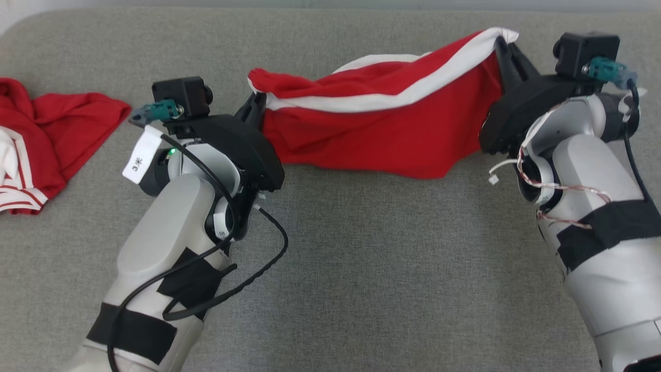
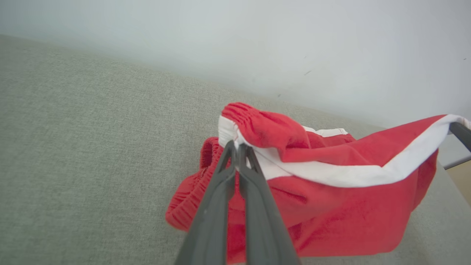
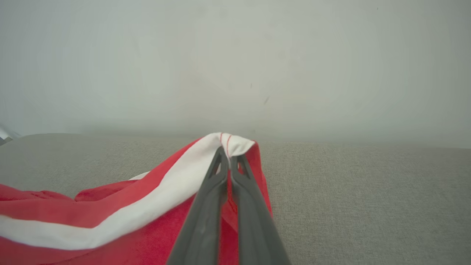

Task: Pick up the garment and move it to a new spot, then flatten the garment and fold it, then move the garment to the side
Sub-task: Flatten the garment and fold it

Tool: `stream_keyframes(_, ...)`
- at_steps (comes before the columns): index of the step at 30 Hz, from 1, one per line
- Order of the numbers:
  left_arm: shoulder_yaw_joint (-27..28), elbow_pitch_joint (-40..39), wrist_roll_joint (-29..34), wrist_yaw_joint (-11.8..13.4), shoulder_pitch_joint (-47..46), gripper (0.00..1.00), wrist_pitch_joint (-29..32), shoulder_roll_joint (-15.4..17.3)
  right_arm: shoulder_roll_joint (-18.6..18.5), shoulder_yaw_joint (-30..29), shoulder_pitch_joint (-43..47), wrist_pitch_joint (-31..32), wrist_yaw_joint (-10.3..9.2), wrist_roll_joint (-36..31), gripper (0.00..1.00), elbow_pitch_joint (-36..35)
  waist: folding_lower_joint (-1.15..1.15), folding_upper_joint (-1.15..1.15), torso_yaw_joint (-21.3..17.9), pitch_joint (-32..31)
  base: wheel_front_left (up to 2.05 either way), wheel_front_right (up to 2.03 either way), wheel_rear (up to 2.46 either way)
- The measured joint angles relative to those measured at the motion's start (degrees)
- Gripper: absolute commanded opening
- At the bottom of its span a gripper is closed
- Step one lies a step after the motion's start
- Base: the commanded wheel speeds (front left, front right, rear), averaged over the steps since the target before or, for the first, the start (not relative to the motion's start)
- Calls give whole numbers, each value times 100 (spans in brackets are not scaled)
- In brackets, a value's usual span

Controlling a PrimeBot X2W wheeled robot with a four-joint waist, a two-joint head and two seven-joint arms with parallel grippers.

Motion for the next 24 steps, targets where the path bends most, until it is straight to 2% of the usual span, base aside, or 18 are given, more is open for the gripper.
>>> stream_keyframes(2, -21, 42, -99, 4, -92, 0, -69, 1, 16, -18, -162, -59, 0, -16, 0, 169, 0, 0, -9, 74, 0, 0, 0)
stream_keyframes(3, -29, 66, -163, 4, -127, 16, -104, 0, 26, -26, -231, -88, -2, -20, 0, 247, 0, 0, -12, 111, 0, 0, 0)
stream_keyframes(5, -37, 149, -243, 4, -180, 54, -171, -2, 56, -41, -331, -132, -37, -22, 0, 419, 0, 0, -14, 183, 0, 0, 0)
stream_keyframes(6, -23, 199, -270, 4, -196, 100, -237, -3, 78, -55, -368, -170, -42, -22, 14, 502, 0, 0, -13, 217, 0, 0, 0)
stream_keyframes(7, -5, 247, -311, 4, -203, 100, -312, -3, 99, -65, -400, -209, -42, -22, 45, 583, 0, 0, -11, 250, 0, 0, 0)
stream_keyframes(8, 12, 309, -338, 4, -214, 100, -392, -3, 124, -84, -436, -254, -42, -21, 45, 669, 0, 0, -9, 282, 0, 0, 0)
stream_keyframes(9, 43, 365, -354, 4, -229, 100, -483, -4, 146, -89, -478, -296, -42, -21, 100, 748, 0, 0, -6, 311, 0, 0, 0)
stream_keyframes(19, 187, 934, -572, 5, -562, 100, -1400, -16, 241, -232, -756, -1049, -41, 75, 100, 1283, -1, 0, 64, 365, 0, 0, 0)
stream_keyframes(24, -44, 1059, -586, 5, -589, 100, -1628, -15, 241, -290, -826, -1317, 80, 138, 100, 1490, -1, 0, 97, 234, 0, 0, 0)
